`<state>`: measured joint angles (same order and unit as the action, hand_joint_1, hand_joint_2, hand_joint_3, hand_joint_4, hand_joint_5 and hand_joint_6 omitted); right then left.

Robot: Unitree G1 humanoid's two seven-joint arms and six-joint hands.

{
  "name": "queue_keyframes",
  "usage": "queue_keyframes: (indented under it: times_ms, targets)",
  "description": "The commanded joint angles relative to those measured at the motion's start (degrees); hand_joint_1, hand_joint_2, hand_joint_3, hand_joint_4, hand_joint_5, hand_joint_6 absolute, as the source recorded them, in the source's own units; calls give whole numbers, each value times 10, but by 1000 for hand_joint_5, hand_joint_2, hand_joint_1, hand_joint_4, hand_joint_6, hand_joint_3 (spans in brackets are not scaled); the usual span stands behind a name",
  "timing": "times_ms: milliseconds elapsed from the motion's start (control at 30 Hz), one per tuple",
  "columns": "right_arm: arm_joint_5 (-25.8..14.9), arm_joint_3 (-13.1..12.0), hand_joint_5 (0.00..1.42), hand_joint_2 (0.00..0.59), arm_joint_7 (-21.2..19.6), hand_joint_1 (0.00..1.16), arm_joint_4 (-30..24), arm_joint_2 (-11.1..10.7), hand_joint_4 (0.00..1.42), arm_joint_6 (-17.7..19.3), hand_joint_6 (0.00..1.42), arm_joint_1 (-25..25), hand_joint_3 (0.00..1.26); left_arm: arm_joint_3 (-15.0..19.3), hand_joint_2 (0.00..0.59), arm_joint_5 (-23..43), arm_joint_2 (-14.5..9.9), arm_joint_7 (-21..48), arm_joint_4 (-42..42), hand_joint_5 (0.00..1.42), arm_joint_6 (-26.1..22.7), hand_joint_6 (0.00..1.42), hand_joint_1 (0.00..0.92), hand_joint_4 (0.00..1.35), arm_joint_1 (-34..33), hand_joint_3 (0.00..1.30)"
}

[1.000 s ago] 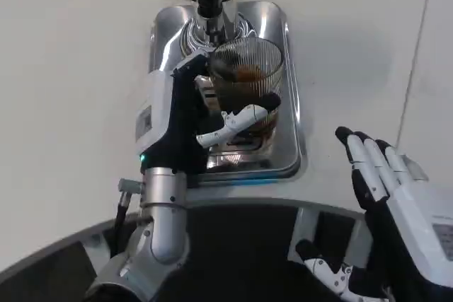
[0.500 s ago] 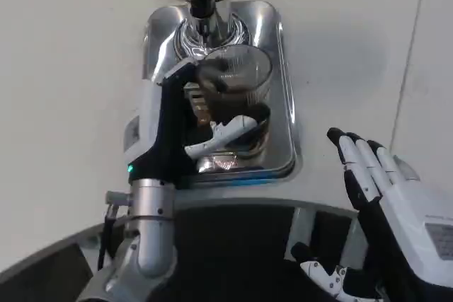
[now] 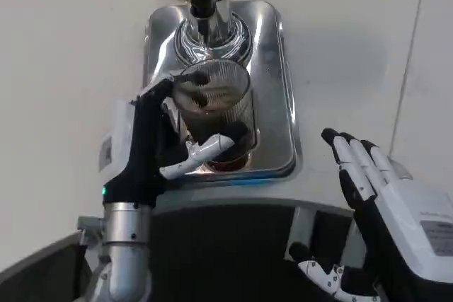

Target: Grasp the cup under the faucet to collect the drink, then remove the cup.

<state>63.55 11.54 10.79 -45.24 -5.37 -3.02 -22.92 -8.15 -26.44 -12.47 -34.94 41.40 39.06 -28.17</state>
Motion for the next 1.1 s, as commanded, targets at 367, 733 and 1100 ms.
queue_keyframes:
  times_ms: [367, 733, 1100]
  targets:
    - [7, -13, 0, 314, -26, 700, 56, -24, 0, 1, 16, 65, 0, 47, 78, 26, -32, 52, -122, 1301, 40, 1424, 796, 953, 87, 952]
    - [31, -16, 0, 420, -1, 443, 80, -68, 0, 6, 0, 128, 0, 86, 74, 56, -42, 106, -253, 1301, 64, 1424, 798, 970, 190, 954]
    - [18, -29, 0, 459, -80, 379, 74, -107, 0, 50, 0, 87, 0, 94, 73, 67, -33, 172, -381, 1301, 88, 1424, 799, 973, 285, 962]
